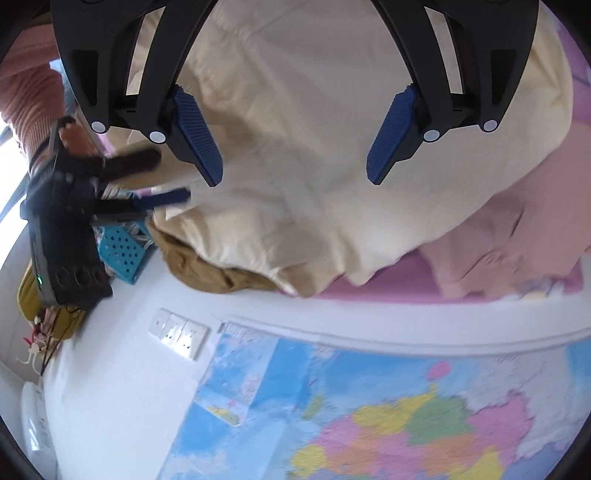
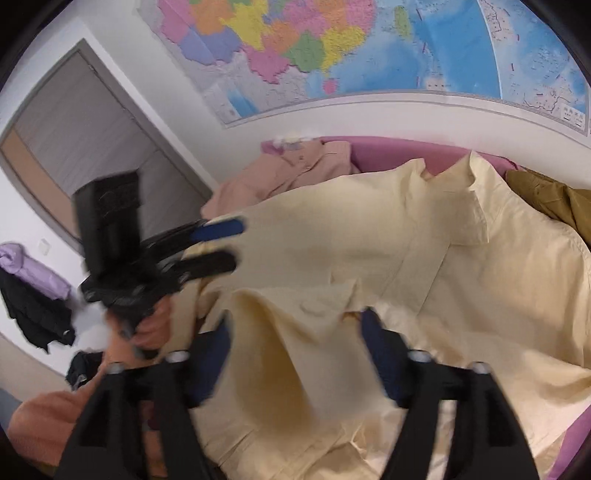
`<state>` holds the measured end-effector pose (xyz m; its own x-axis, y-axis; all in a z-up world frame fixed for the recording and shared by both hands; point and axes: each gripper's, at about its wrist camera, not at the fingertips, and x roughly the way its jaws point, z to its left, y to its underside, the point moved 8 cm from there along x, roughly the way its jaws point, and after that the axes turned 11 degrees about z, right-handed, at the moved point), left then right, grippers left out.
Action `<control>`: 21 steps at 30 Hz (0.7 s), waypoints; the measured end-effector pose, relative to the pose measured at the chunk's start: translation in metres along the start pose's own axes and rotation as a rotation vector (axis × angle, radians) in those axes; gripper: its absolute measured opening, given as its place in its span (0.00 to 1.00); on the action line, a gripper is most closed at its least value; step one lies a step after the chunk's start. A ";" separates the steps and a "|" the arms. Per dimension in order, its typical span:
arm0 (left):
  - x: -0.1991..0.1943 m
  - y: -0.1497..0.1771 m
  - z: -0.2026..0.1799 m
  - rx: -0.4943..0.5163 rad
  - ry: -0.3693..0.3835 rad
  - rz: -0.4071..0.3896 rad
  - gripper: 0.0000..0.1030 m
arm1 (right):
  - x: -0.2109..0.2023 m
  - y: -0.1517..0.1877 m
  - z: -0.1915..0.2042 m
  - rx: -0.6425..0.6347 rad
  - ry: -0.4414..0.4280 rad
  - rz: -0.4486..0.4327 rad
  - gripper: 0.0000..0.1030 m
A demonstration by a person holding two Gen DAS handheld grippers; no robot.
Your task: Fold large clothes
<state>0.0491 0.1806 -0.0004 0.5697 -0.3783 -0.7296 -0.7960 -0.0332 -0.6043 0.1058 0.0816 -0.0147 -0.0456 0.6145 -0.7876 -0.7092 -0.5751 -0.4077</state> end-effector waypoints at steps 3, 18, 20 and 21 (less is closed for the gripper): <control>0.007 0.013 0.005 -0.004 0.001 0.036 0.78 | -0.016 -0.002 -0.004 0.028 -0.048 -0.050 0.77; 0.083 0.075 -0.009 0.089 0.002 0.295 0.86 | -0.102 0.111 -0.204 0.431 0.314 -0.204 0.86; 0.091 0.074 -0.014 0.116 -0.040 0.297 0.83 | -0.088 0.119 -0.221 0.462 0.292 -0.181 0.87; 0.093 0.073 -0.015 0.122 -0.046 0.298 0.79 | -0.083 0.120 -0.226 0.476 0.280 -0.177 0.87</control>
<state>0.0403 0.1291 -0.1076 0.3263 -0.3122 -0.8922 -0.9002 0.1852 -0.3941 0.1839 -0.1605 -0.1029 0.2442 0.4761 -0.8448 -0.9303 -0.1308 -0.3426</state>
